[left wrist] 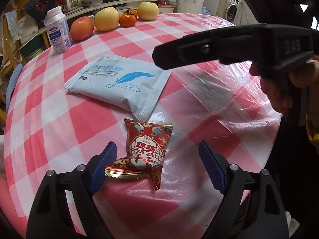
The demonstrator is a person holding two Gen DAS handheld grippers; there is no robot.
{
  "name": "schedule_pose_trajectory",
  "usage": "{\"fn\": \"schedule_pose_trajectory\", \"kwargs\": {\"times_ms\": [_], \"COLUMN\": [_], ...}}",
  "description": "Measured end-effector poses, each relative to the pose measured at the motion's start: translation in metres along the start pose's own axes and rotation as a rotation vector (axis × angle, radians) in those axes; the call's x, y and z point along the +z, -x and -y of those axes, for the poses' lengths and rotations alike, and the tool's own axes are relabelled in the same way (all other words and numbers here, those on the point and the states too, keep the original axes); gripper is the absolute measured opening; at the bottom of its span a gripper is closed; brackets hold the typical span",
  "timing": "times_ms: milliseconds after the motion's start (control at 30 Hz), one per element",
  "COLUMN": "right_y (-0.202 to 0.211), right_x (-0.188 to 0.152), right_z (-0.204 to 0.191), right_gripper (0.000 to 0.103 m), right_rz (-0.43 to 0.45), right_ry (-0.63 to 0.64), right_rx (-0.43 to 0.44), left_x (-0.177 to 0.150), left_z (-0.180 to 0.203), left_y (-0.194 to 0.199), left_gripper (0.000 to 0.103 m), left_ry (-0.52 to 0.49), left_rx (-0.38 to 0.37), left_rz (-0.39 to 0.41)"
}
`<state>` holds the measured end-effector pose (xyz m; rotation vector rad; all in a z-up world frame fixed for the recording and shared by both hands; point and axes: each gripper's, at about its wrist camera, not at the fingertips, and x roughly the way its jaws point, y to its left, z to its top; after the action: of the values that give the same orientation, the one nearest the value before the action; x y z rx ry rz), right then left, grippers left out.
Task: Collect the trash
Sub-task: 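Grasp the red-gold candy wrapper with the left tool while the right tool grasps the white wipes pouch, then lift the candy wrapper with the left tool and the wipes pouch with the right tool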
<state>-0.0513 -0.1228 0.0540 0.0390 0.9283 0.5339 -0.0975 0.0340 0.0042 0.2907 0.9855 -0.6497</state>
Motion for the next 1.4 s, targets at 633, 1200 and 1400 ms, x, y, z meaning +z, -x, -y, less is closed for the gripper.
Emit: {"fn": "schedule_pose_trajectory", "kwargs": {"times_ms": [633, 1200, 1400], "right_y": [-0.045, -0.076, -0.085], "right_x": [0.015, 0.017, 0.016], "right_z": [-0.012, -0.028, -0.029], "right_gripper": [0.098, 0.098, 0.089], "right_rz": [-0.046, -0.088, -0.094], "right_ry": [0.051, 0.177, 0.203], "right_rx": [0.013, -0.061, -0.109], "left_x": [0.002, -0.005, -0.006], "left_z": [-0.025, -0.098, -0.102], "left_y": [0.001, 0.022, 0.023], "left_gripper": [0.046, 0.043, 0.043], "left_ry": [0.082, 0.419, 0.43], "left_rx": [0.068, 0.208, 0.21], "left_rz": [0.074, 0.147, 0.153]}}
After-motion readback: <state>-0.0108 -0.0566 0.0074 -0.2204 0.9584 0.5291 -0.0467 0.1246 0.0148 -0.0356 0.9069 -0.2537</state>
